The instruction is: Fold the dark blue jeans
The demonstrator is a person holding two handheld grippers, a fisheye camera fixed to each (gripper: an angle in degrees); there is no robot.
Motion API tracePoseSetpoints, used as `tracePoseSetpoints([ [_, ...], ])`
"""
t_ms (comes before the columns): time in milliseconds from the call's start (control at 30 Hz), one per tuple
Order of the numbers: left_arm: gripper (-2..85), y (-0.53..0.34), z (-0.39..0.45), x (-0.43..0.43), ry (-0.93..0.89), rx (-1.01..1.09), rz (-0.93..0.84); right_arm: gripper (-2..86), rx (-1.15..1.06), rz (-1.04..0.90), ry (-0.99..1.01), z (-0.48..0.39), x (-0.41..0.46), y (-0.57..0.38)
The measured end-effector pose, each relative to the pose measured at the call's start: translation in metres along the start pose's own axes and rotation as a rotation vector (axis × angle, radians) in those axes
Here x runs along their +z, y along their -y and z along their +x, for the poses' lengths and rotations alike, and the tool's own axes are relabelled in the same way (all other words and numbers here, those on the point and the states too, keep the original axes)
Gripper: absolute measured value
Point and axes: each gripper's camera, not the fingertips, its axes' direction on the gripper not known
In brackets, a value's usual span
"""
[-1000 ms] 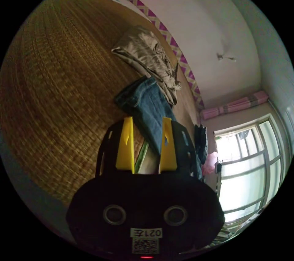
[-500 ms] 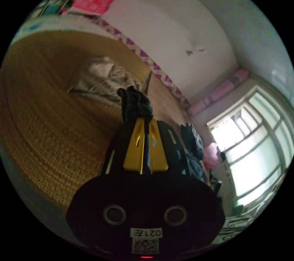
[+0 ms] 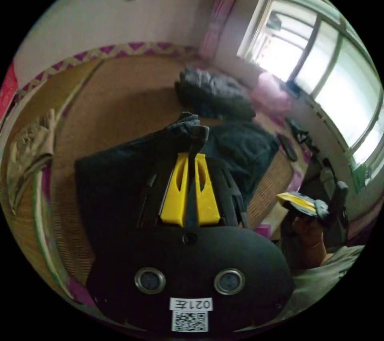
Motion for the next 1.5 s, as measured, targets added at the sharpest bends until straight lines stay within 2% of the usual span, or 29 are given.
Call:
tracePoseSetpoints([
  [67,-0.5,-0.011,0.005,0.03,-0.031,-0.032,-0.035,-1.0,0.017,-0.002,0.004,0.015,-0.01,0.001],
  [200,2.1,-0.021,0.035,0.021,-0.037,0.022,0.072,-0.9,0.066,0.001,0.012,0.055,-0.033,0.008],
  [267,5.5,-0.022,0.052,0.034,-0.053,0.099,0.019,-0.9,0.088,0.006,0.019,0.072,-0.04,0.015],
  [300,7.7,-0.024,0.061,0.052,-0.07,0.135,-0.062,-0.8,0.102,0.009,0.02,0.083,-0.044,0.021],
  [400,9.1,-0.031,0.068,0.053,-0.107,0.169,-0.026,-0.1,0.142,0.047,0.029,0.114,-0.059,0.041],
  [500,9.0,-0.036,0.059,0.049,-0.287,0.147,0.009,3.5,0.286,0.114,0.003,0.159,-0.077,0.064],
  [600,6.7,-0.049,0.058,0.03,-0.438,0.195,0.086,9.8,0.476,0.135,0.069,0.222,-0.081,0.091],
  [733,6.3,-0.071,0.058,-0.003,-0.431,0.223,0.146,13.0,0.664,0.15,0.125,0.293,-0.064,0.124],
  [933,4.9,-0.102,0.026,-0.046,-0.446,0.17,0.206,10.5,0.927,0.252,0.308,0.362,-0.032,0.145],
  [1100,3.6,-0.127,-0.014,-0.074,-0.451,0.097,0.252,5.9,1.003,0.285,0.366,0.378,0.001,0.156],
  [1167,2.9,-0.138,-0.033,-0.083,-0.45,0.064,0.25,4.6,0.969,0.298,0.32,0.36,0.0,0.164],
  [1267,1.2,-0.159,-0.065,-0.099,-0.457,0.018,0.261,3.9,0.716,0.345,0.212,0.285,-0.023,0.204],
  [1333,0.1,-0.177,-0.092,-0.113,-0.458,-0.026,0.279,3.9,0.408,0.343,0.078,0.179,-0.033,0.245],
  [1367,-0.1,-0.182,-0.098,-0.116,-0.458,-0.035,0.283,3.9,0.322,0.337,0.039,0.148,-0.032,0.253],
  [1433,-0.5,-0.198,-0.123,-0.128,-0.445,-0.069,0.295,4.0,-0.004,0.297,-0.094,0.017,-0.006,0.269],
  [1500,-0.7,-0.209,-0.141,-0.136,-0.43,-0.099,0.305,4.0,-0.228,0.246,-0.166,-0.078,0.036,0.261],
])
